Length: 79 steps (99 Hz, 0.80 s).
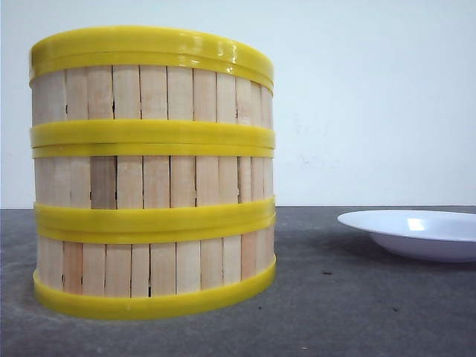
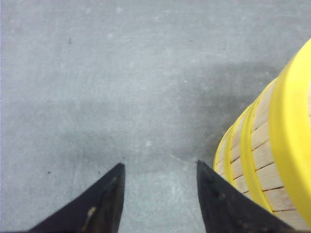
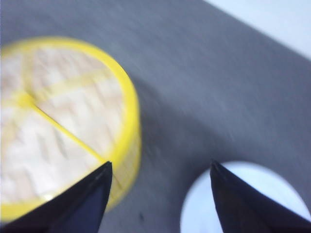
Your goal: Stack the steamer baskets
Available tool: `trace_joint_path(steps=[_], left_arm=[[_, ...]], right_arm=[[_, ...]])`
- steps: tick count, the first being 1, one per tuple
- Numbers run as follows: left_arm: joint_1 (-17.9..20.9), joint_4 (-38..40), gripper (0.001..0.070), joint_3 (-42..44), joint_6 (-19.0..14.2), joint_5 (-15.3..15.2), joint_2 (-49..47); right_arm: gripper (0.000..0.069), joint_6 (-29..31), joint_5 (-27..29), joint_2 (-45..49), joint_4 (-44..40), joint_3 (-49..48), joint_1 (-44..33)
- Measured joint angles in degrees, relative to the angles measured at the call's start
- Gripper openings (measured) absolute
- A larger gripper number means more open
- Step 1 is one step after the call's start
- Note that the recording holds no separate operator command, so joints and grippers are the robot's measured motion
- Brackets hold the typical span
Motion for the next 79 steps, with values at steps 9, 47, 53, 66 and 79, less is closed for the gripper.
trace_joint_path(steps=[9,47,53,66,79], left_arm=[[0.0,-0.1,0.0270,0.0,0.0,0.0,-0.7],[0.0,-0.5,0.0270,-5.3,0.0,0.0,-6.8],[0.0,-0.4,0.0270,-5.4,0.0,0.0,-7.2],[0.0,-0.1,0.0270,-5.4,0.0,0.0,-7.3],[0.0,0.0,0.0266,-5.4,0.0,0.0,-7.3]], right_arm=[[0.0394,0.6,0.0,-4.8,1.4,-7.6,-3.9],[0.0394,5.1,-4.4,-27.9,2.5,-37.9,-26.2],[0.0394,5.1,-4.5,-30.5,2.6,-41.0,-28.0],[0.0394,5.2,-4.4,-33.9,2.6,-44.9,-29.2],[0.0394,5.6,-4.5,-34.4,3.0,-46.3,-29.2]])
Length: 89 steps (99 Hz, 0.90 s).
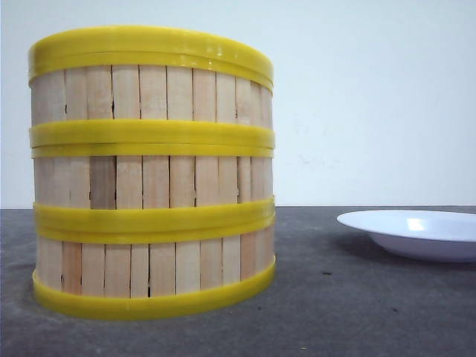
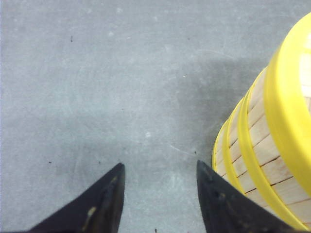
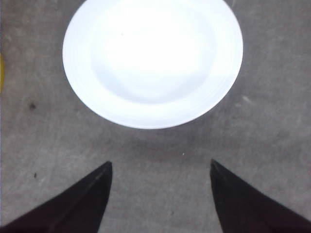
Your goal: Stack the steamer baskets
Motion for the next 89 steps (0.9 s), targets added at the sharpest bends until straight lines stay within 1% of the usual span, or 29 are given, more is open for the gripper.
trace_joint_path(steps=[5,8,10,13,16,19,23,28,43,89], left_arm=[[0.0,0.0,0.0227,0.0,0.0,0.0,0.0],[0.0,0.0,0.0182,0.0,0.0,0.0,0.0],[0.0,0.0,0.0145,0.0,0.0,0.0,0.0],[0.0,0.0,0.0094,0.0,0.0,0.0,0.0],[0.0,0.0,0.0057,0.0,0.0,0.0,0.0],[0.0,0.0,0.0039,0.0,0.0,0.0,0.0],[0.0,0.0,0.0026,0.0,0.0,0.0,0.0],[0.0,0.0,0.0018,0.0,0.0,0.0,0.0],[0.0,0.1,0.0015,0.0,0.0,0.0,0.0],[0.0,0.2,0.0015,0.0,0.0,0.0,0.0]], right_arm=[[0.0394,0.5,0.0,0.1,0.1,0.0,0.0],[0.0383,0.8,-0.1,0.1,0.2,0.0,0.0],[0.0361,1.0,-0.1,0.1,0.3,0.0,0.0],[0.0289,1.1,-0.1,0.1,0.3,0.0,0.0],[0.0201,1.2,-0.1,0.1,0.3,0.0,0.0],[0.0129,1.2,0.0,0.1,0.3,0.0,0.0],[0.0075,1.3,0.0,0.1,0.3,0.0,0.0],[0.0042,1.3,0.0,0.1,0.3,0.0,0.0],[0.0016,2.0,0.0,0.1,0.3,0.0,0.0],[0.0013,2.3,0.0,0.1,5.2,0.0,0.0]])
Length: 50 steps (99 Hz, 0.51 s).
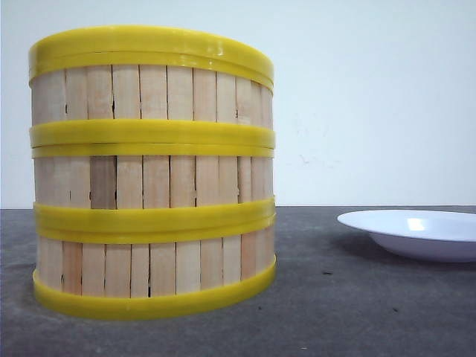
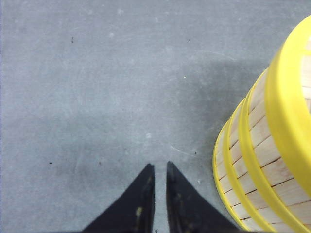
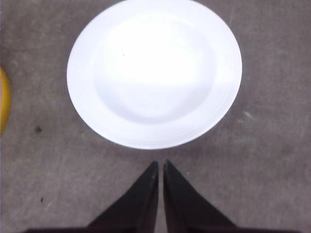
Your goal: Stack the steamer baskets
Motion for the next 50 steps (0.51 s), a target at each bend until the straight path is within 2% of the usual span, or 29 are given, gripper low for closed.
trace_joint_path(steps=[11,18,25,34,50], left_arm=[[0.0,0.1,0.0015,0.0,0.0,-0.1,0.0],[0.4,1.4,0.0015,-0.5,0.3,-1.6,-0.6],[1.7,2.6,0.0015,-2.3,1.0,-1.8,-2.9],[3.7,7.3,0.0015,-8.0,1.3,-1.2,-7.5],[5.2,21.1,0.0015,-23.9,1.4,0.4,-17.2]], right_arm=[[0.0013,0.0,0.0,0.0,1.5,0.0,0.0],[0.0013,0.0,0.0,0.0,2.4,0.0,0.0],[0.0013,0.0,0.0,0.0,3.5,0.0,0.0],[0.0013,0.0,0.0,0.0,4.5,0.0,0.0],[0.0013,0.0,0.0,0.0,6.9,0.0,0.0]])
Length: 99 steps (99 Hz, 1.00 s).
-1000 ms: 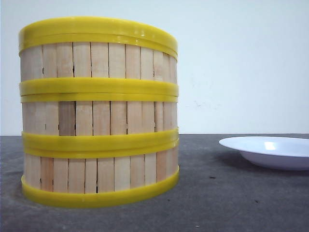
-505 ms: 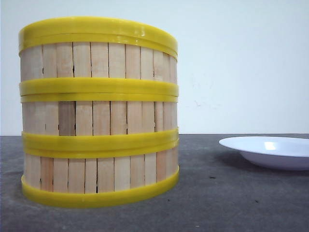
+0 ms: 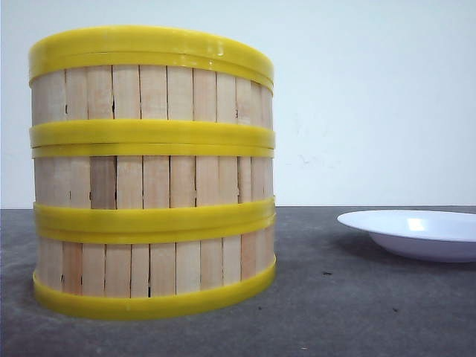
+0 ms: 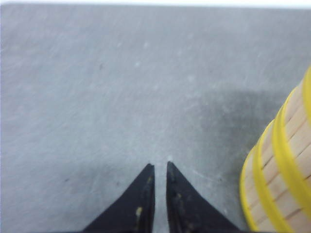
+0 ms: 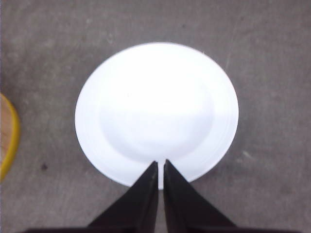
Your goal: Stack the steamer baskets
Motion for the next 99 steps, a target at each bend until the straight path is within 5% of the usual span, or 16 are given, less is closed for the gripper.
trace_joint_path(steps=[20,37,99], left_arm=[[0.0,10.6,0.0015,-17.8,-0.7,0.0,-13.0],[-0.1,11.9,0.0015,-24.8,-2.0,0.0,-22.6],[-0.4,13.8,0.0015,-27.6,-2.3,0.0,-27.6]], right_arm=[[0.0013,0.0,0.0,0.0,2.3,0.0,0.0],[0.0013,0.0,0.0,0.0,3.7,0.0,0.0],[0.0013,0.0,0.0,0.1,6.8,0.0,0.0]])
